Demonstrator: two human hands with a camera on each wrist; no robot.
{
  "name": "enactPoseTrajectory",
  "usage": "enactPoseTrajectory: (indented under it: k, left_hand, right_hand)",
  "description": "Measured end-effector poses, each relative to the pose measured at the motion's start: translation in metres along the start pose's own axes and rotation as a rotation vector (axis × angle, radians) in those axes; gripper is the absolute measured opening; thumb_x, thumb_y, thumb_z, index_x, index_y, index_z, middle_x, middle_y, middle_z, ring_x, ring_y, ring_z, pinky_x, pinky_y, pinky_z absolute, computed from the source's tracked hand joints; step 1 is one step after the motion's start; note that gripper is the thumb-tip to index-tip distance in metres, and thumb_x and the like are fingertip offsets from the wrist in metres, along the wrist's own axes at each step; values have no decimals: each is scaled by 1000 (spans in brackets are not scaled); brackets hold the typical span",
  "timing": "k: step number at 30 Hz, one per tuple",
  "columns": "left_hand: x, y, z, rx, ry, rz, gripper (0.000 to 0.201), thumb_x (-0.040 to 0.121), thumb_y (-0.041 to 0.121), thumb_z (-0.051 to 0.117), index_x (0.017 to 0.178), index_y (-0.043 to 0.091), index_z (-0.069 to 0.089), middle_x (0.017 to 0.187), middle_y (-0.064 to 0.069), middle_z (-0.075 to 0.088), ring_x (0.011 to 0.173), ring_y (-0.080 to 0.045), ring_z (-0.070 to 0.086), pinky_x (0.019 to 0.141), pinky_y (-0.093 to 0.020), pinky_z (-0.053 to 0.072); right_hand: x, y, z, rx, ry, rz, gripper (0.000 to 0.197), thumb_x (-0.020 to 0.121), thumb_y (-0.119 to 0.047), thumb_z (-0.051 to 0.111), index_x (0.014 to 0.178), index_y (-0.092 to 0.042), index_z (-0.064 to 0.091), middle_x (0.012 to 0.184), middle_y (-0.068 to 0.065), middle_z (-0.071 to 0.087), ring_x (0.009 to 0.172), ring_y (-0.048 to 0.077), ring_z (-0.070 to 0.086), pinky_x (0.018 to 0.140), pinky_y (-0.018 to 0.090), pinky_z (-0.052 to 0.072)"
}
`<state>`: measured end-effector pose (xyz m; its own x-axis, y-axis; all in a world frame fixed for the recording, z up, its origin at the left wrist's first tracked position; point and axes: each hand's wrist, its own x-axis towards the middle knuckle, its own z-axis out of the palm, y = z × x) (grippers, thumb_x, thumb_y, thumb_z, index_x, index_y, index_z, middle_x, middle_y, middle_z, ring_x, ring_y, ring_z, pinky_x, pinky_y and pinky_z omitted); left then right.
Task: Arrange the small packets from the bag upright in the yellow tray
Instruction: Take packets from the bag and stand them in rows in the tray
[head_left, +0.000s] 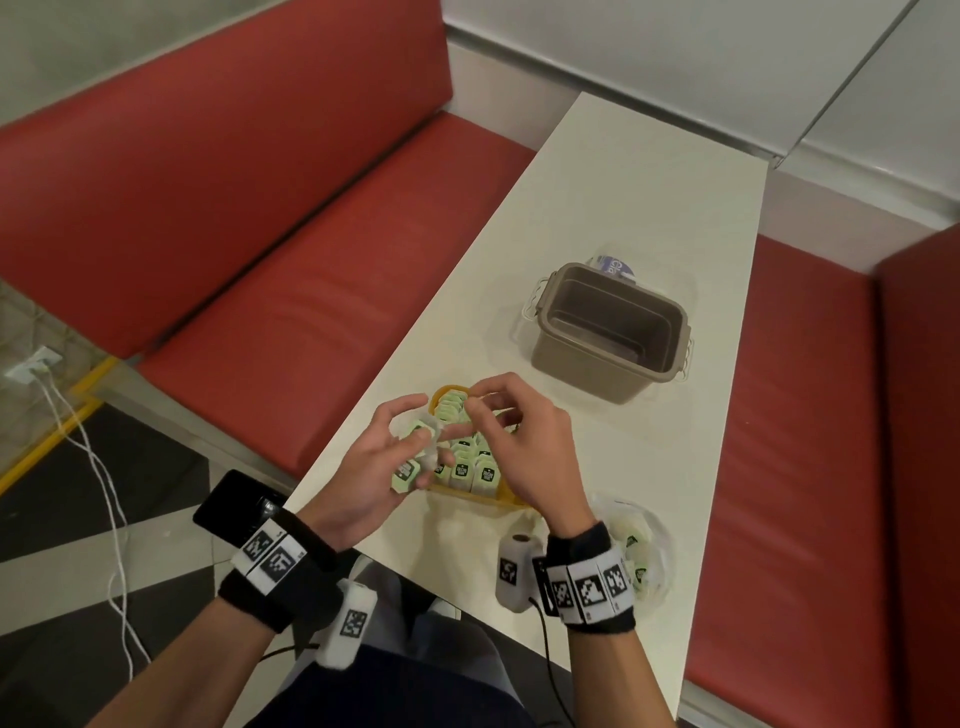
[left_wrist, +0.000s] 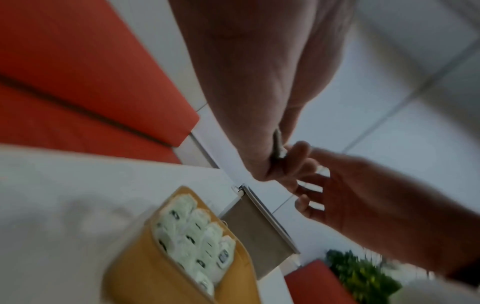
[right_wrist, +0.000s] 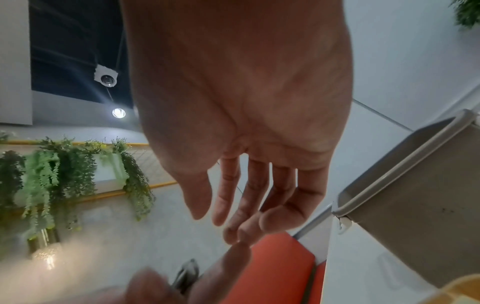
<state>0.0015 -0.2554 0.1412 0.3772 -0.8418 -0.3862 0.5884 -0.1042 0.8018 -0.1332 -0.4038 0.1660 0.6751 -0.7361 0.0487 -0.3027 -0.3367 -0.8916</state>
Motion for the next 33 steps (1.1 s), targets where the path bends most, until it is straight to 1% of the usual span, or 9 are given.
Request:
enactPoseTrajectory:
  k: [3, 5, 7, 12, 17, 20, 23, 27, 33]
  left_hand:
    - [-8, 9, 7, 210, -86, 17, 45, 111, 9, 53, 147, 24, 31, 80, -8, 68, 73, -16, 64, 61, -27, 43]
    - [-11, 16, 9, 313, -169, 11, 42, 112, 8, 51, 141, 22, 24, 77, -10, 64, 67, -13, 61, 59, -24, 41]
    - [-11, 22, 7, 401, -222, 0, 40, 111, 12, 53, 135, 21, 22, 77, -13, 62, 65, -12, 57, 59, -23, 40]
    - [-2, 31, 1, 573, -132, 96, 24, 106, 24, 67, 122, 12, 55, 85, -12, 78, 64, -19, 51, 61, -26, 42]
    - [4, 34, 3, 690, 51, 328, 14, 96, 28, 81, 97, 15, 77, 81, -4, 76, 71, -13, 62, 71, -31, 50]
    - [6, 34, 8, 655, 84, 379, 12, 95, 28, 82, 100, 18, 81, 92, -4, 76, 91, -14, 71, 85, -32, 55]
    - [8, 34, 10, 622, 63, 347, 19, 95, 29, 81, 113, 22, 81, 109, 3, 80, 108, -12, 74, 94, -24, 56]
    - [10, 24, 11, 634, 66, 320, 15, 95, 31, 81, 107, 21, 82, 107, 1, 81, 96, -13, 75, 83, -24, 56]
    - [9, 22, 17, 878, 87, 473, 6, 96, 25, 82, 101, 23, 81, 88, 14, 77, 61, -1, 60, 64, -10, 43]
  right_hand:
    - [-3, 1, 2, 31, -174, 37, 17, 107, -37, 66, 123, -36, 71, 106, -14, 76, 88, 5, 77, 84, 29, 60]
    - [-3, 4, -1, 48, -336, 65, 20, 108, -39, 63, 125, -40, 73, 109, -16, 75, 94, 11, 76, 91, 42, 63]
    - [-5, 4, -5, 107, -417, 60, 16, 108, -31, 67, 118, -33, 78, 104, -12, 76, 88, 12, 74, 83, 38, 63]
    - [-8, 6, -12, 236, -284, 105, 9, 98, -22, 82, 101, -19, 74, 101, -2, 77, 88, 16, 73, 78, 31, 57]
    - [-13, 9, -9, 248, -273, 130, 22, 95, -30, 86, 111, -24, 73, 99, 2, 79, 92, 21, 74, 80, 29, 57]
    - [-16, 9, -5, 203, -252, 73, 10, 98, -32, 82, 105, -24, 80, 97, -6, 78, 88, 13, 71, 83, 32, 57]
    - [-18, 5, -3, 301, -134, 104, 16, 95, -31, 86, 107, -21, 79, 97, 0, 81, 93, 20, 76, 86, 43, 62]
    - [-19, 3, -6, 330, -53, 147, 30, 86, -31, 94, 105, -19, 73, 92, 5, 81, 91, 20, 78, 80, 34, 63]
    - [-16, -2, -26, 119, -59, 53, 20, 91, -30, 89, 107, -31, 78, 95, -13, 79, 89, 8, 74, 77, 21, 57]
